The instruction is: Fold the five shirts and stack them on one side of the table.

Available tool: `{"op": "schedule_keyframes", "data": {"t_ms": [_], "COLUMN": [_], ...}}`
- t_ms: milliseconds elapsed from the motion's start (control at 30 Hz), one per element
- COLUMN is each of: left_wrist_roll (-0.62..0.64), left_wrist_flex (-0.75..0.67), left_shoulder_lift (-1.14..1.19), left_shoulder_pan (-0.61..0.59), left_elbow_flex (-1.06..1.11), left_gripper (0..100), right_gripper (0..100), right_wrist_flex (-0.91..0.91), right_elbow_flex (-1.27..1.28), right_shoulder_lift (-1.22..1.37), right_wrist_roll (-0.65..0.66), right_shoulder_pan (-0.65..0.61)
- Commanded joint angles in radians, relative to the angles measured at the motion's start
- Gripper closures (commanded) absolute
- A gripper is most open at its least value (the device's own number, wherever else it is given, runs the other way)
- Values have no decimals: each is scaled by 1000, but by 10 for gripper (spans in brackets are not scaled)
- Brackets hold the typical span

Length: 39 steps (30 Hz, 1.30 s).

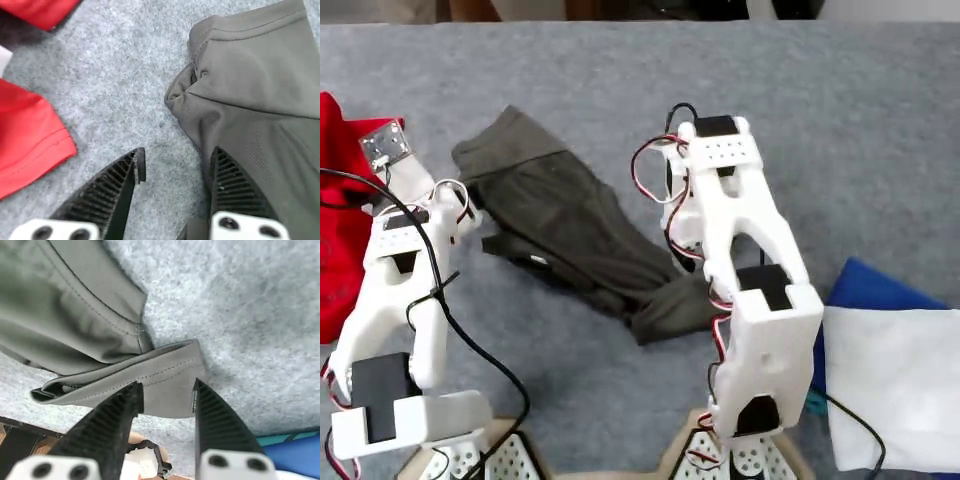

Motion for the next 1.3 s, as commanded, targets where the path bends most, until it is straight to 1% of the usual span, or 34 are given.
{"op": "schedule_keyframes", "data": {"t_ms": [0,167,267,433,733,933,1167,1267], "left_wrist_roll": [-8,-8,-8,-8,-8,-8,-8,-8], "left_wrist_flex": [-17,-17,-17,-17,-17,-17,-17,-17], "left_shoulder_lift": [-5,-5,-5,-5,-5,-5,-5,-5], "left_shoulder_pan": [-3,-3,-3,-3,-3,-3,-3,-3], "left_elbow_flex": [-5,-5,-5,-5,-6,-6,-6,-6], "left_gripper": [778,778,778,778,778,778,778,778], "right_gripper": [832,833,834,834,835,835,838,914], "right_wrist_flex": [-28,-80,-81,-83,-83,-115,-100,-97], "right_elbow_flex": [-33,-39,-38,-41,-31,-22,-44,-62], "right_shoulder_lift": [4,105,145,160,166,180,295,292], "right_wrist_roll": [5,14,48,52,48,52,52,52], "right_shoulder_pan": [31,107,120,88,-10,-12,-12,-10]}}
